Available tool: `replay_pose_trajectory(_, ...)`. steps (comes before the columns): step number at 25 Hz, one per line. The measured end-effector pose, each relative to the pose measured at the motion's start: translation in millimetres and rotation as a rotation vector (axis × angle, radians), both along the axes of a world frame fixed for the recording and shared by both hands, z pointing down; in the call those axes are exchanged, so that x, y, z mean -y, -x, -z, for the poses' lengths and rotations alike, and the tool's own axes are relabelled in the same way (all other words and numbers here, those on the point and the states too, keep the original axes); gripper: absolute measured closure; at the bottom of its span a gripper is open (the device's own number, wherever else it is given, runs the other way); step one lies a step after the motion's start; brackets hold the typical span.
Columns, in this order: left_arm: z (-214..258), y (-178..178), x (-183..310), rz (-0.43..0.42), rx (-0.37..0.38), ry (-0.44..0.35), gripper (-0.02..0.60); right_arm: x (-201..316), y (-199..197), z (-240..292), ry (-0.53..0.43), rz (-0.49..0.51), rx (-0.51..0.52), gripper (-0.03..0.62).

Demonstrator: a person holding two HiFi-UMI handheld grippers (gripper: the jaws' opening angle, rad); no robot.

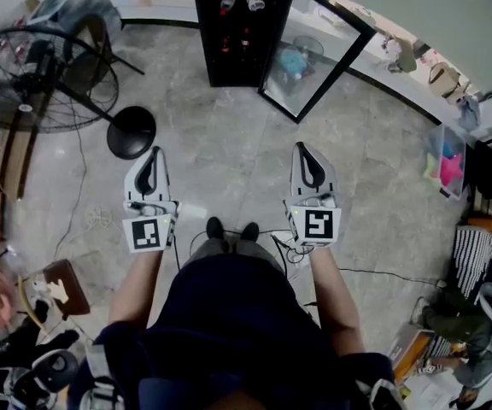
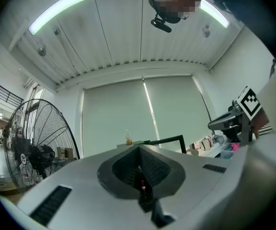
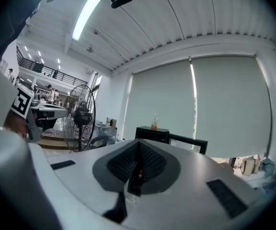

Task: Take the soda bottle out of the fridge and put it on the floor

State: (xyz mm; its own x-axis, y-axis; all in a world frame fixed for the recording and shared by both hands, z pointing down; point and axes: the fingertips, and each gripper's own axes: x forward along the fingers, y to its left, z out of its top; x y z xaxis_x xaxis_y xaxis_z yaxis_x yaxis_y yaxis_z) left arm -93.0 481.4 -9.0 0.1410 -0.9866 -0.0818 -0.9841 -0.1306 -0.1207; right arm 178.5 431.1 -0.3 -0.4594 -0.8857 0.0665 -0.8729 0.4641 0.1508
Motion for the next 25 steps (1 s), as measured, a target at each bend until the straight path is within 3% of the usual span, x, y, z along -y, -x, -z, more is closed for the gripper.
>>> replay_pose_trajectory(5,-1,0,-2,-0.005,0.004,0.004,0.558,0,2,-3,0.017,0.008,-0.016,0.573)
replay_pose_trajectory(8,0,-1,-1,-0.009,0.005,0.004,0.558,3,5,-3,0.023,0.028,-0.006,0.494)
replay_pose_trajectory(11,-2,1,-1,-0.011,0.002,0.005,0.558,4,10,-7,0.026,0.045,-0.008,0.455)
replay_pose_trajectory(14,-3,3,-1,-0.015,0.005,0.004,0.558,5,15,-5,0.009,0.061,0.01,0.321)
replay_pose_trajectory(25,-6,20,1,-0.047,-0.009,0.013,0.558,14,41,-1,0.004,0.075,0.028,0.276)
